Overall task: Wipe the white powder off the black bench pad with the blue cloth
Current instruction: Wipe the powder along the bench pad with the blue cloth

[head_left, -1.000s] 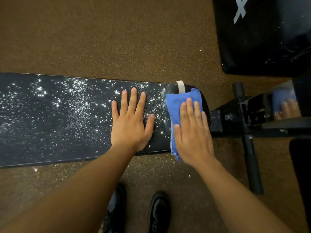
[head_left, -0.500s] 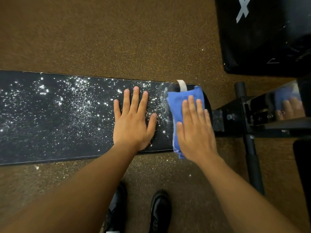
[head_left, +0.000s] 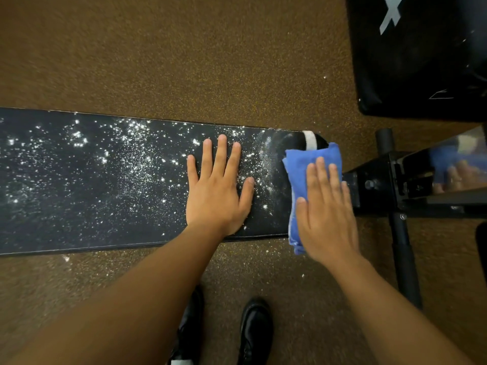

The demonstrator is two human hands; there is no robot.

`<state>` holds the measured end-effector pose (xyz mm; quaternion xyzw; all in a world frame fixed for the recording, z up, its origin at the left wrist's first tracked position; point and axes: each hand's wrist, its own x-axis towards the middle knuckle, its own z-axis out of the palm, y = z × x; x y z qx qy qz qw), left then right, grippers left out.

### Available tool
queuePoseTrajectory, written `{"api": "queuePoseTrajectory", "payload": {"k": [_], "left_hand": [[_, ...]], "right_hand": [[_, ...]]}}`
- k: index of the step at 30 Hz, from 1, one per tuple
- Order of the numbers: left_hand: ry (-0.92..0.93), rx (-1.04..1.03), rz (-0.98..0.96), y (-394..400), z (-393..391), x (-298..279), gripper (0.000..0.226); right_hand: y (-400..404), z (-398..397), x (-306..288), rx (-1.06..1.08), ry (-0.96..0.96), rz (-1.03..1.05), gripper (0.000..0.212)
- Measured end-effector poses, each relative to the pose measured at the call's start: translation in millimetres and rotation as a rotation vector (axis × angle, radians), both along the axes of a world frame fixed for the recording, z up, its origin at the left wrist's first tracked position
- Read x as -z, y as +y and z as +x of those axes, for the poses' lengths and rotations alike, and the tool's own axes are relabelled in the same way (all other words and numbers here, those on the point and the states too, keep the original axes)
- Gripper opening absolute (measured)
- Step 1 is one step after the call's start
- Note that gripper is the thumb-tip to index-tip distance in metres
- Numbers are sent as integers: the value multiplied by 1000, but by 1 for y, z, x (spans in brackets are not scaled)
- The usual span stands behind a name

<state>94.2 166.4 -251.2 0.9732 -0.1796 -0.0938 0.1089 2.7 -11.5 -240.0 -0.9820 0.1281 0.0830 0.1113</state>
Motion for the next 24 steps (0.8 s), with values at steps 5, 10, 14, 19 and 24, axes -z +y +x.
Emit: {"api": "queuePoseTrajectory", "payload": {"k": [5, 10, 14, 19, 24], "left_hand": [[-2, -6, 3, 0, 0, 0, 68], [-1, -5, 3, 0, 0, 1, 69], [3, -2, -9, 0, 1, 0, 69], [3, -5, 1, 0, 0, 0, 68], [-2, -3, -3, -3, 1, 0, 68]], "right_hand": [[-17, 71, 4, 242, -19, 6, 62], [32, 66, 5, -28, -33, -53, 62], [15, 7, 3, -56, -17, -28, 64], [-16, 44, 5, 211, -56, -9, 67], [18, 78, 7, 69, -33, -61, 64]]}}
